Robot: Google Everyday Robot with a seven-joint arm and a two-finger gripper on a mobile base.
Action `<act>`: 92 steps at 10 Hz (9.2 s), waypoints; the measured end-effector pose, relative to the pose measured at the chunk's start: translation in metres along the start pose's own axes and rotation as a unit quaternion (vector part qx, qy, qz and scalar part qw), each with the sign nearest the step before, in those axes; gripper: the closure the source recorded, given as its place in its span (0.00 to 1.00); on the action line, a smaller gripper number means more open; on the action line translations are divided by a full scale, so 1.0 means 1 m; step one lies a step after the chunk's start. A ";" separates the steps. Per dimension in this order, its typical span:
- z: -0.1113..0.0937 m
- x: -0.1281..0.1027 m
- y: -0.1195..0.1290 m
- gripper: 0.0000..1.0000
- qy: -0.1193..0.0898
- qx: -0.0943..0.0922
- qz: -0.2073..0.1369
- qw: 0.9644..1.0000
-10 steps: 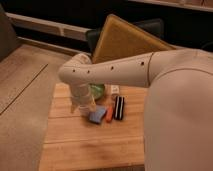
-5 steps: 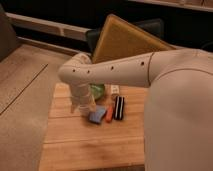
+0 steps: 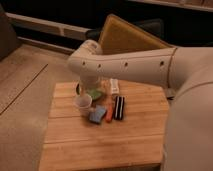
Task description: Drag the ceramic bowl in a circle
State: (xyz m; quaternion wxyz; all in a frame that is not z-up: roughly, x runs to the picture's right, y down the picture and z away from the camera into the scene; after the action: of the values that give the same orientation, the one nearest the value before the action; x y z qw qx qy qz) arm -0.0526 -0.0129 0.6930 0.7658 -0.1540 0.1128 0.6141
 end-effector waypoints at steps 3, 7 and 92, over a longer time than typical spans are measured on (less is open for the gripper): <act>-0.042 -0.032 -0.053 0.35 -0.073 0.021 -0.031 0.997; -0.032 -0.030 -0.045 0.35 -0.074 0.004 -0.021 0.997; 0.238 -0.138 -0.090 1.00 0.080 -0.104 -0.005 0.991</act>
State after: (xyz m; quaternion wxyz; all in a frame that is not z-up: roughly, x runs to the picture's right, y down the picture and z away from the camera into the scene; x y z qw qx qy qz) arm 0.0003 -0.0668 0.9726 0.7371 -0.2821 0.1080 0.6045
